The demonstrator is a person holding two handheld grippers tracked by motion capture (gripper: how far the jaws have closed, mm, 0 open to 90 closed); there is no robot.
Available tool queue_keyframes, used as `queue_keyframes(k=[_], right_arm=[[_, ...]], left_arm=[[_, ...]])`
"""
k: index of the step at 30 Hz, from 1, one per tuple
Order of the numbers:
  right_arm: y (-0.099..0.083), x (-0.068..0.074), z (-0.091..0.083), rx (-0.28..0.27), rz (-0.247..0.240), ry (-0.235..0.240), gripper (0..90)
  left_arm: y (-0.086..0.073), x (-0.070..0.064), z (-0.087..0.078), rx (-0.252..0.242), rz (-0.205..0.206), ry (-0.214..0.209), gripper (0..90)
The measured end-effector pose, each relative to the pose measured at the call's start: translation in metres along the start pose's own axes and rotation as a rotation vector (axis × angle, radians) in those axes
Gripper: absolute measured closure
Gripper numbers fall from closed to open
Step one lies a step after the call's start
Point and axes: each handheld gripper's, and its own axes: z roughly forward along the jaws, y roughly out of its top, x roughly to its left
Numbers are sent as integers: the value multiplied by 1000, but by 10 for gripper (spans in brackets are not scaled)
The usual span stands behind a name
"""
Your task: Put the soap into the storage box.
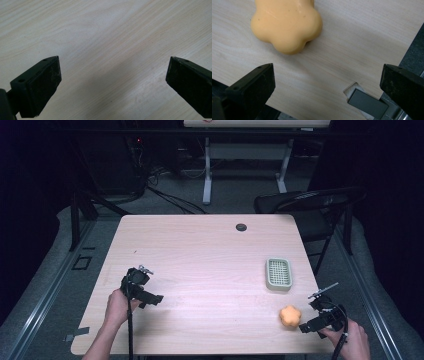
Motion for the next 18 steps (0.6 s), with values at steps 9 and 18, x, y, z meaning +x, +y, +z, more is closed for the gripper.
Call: queue_keyframes(k=[9, 18], right_arm=[[5, 11, 3, 35, -61, -37, 0], [17, 15, -1, 90, -130, -68, 0]], left_arm=[[-1, -1, 0, -6, 4, -2, 1], [0, -1, 0, -3, 7, 3, 1]])
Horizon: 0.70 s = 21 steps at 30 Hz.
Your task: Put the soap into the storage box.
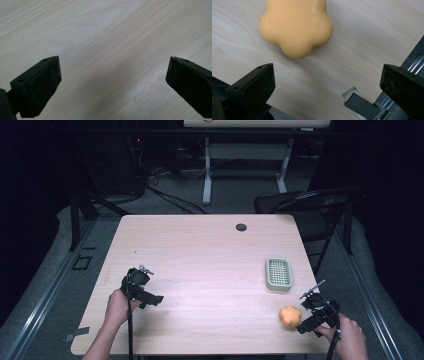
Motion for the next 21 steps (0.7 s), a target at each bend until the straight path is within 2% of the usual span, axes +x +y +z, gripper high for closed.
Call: queue_keyframes(k=[1, 2, 3, 4, 5, 8, 10, 11, 12, 13, 14, 15, 16, 17, 19, 20, 21], right_arm=[[0, 3, 2, -41, 27, 2, 0], [0, 3, 2, -41, 27, 2, 0], [2, 3, 0, -19, 6, 0, 0], [2, 6, 3, -68, 34, 12, 0], [6, 9, 1, -45, 11, -4, 0], [10, 10, 1, -37, -10, 11, 0], [11, 18, 8, -141, 48, 25, 0], [11, 18, 8, -141, 48, 25, 0], [16, 16, 1, -45, -27, 4, 0], [19, 19, 3, -70, -18, 12, 0], [19, 19, 3, -70, -18, 12, 0], [22, 19, 1, -29, -56, 3, 0], [24, 20, 2, -26, -60, -2, 0], [28, 19, -1, 26, -102, -8, 0], [31, 23, 2, 6, -96, -3, 0], [28, 27, 8, -73, -33, 11, 0], [35, 22, -1, 58, -144, -23, 0]], left_arm=[[0, 0, 0, -1, -1, 0, 1], [0, 0, 0, -1, -1, 0, 1], [0, 0, 0, -1, 0, 0, 1], [0, 0, 0, -2, -1, -1, 2], [0, 0, 1, -1, -1, -2, 1], [0, -1, 1, -1, -2, -3, 1], [0, -1, 1, 0, -2, -3, 1], [0, -1, 1, 0, -2, -3, 1], [0, -1, 1, -1, -2, -3, 1], [0, -1, 1, -1, -1, -4, 1], [0, -1, 1, 0, 0, -4, 1], [0, -1, 1, 1, 1, -4, 1], [0, -1, 1, 0, 0, -5, 1], [0, -1, 1, 1, 2, -4, 1], [0, -1, 1, 0, 1, -5, 1], [0, -1, 1, 0, 1, -5, 1], [0, -1, 1, 1, 0, -5, 1]])
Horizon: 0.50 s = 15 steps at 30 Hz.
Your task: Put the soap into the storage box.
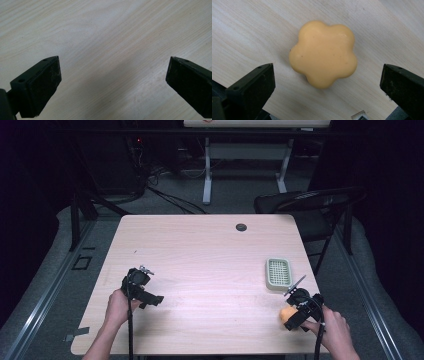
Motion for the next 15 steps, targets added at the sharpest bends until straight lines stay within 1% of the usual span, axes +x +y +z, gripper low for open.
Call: queue_keyframes(k=[1, 2, 3, 4, 5, 6, 7, 8, 9, 10, 11, 12, 13, 14, 15], right_arm=[[2, 0, -2, 26, -17, -4, 0], [2, 0, -2, 26, -17, -4, 0], [-1, 4, 6, -66, 45, 19, 0], [2, 2, 4, -31, 15, 8, 0], [2, 2, 4, -31, 15, 8, 0], [2, 3, 6, -45, 21, 9, 0], [3, 4, 7, -42, 24, 11, 0], [5, 2, 5, -10, -5, 5, 0], [5, 4, 8, -33, 13, 12, 0], [7, 3, 8, -26, 4, 16, 0], [7, 4, 9, -44, 7, 11, 0], [7, 5, 11, -69, 32, 16, 0], [7, 5, 11, -69, 32, 16, 0], [9, 3, 9, -27, -2, 11, 0], [11, 5, 12, -70, 23, 20, 0]], left_arm=[[0, 0, 0, 0, 0, 0, 1], [0, 0, 0, 0, 1, 0, 1], [0, 0, 0, 2, 2, 0, 1], [0, 0, 0, 2, 2, 0, 1], [0, 0, 0, 2, 2, 0, 1], [0, 0, 0, 2, 3, 0, 1], [0, 0, 0, 3, 3, -1, 1], [0, 0, 0, 1, 2, -1, 1], [0, 0, 0, -1, 1, -1, 1], [0, 0, 0, -1, 1, 0, 1], [0, 0, 0, -1, 1, -1, 1], [0, 0, 0, -1, 1, -1, 1], [0, 0, 0, 1, 1, -1, 1], [0, 0, 0, 1, 1, -1, 1], [0, 0, 0, 1, 2, -1, 1]])
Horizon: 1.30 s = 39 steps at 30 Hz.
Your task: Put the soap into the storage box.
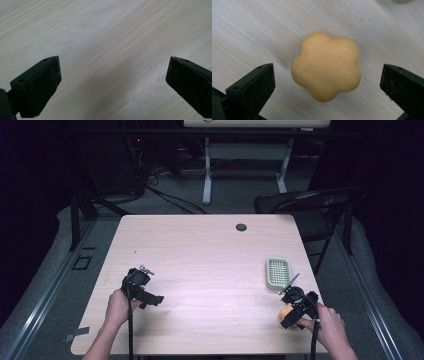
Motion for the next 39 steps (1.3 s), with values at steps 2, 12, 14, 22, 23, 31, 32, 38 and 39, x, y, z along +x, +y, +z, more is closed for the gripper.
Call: queue_keyframes(k=[2, 12, 14, 22, 23, 31, 32, 38, 39], right_arm=[[3, -1, -1, 18, -14, -8, 0], [10, -3, 9, 37, -10, -3, 0], [9, -3, 9, 42, -10, 1, 0], [9, -4, 13, 67, -25, -10, 43], [9, -2, 14, 70, -27, -6, 55], [9, -1, 16, 73, -30, -2, 167], [9, 0, 17, 75, -30, -5, 178], [10, 1, 15, 88, -47, -15, 248], [10, 2, 15, 89, -49, -18, 249]], left_arm=[[0, 0, 0, 0, 0, -1, 1], [0, 0, 0, -2, 0, 0, 1], [0, 0, 0, -1, 0, 0, 1], [0, 0, 0, -4, -2, -1, 1], [0, 0, 0, -4, -2, 0, 1], [-1, 1, 0, -2, -2, -1, 1], [-1, 1, 0, -3, -2, -1, 1], [-1, 1, 0, -3, -3, 0, 1], [-1, 1, 0, -3, -3, 0, 1]])
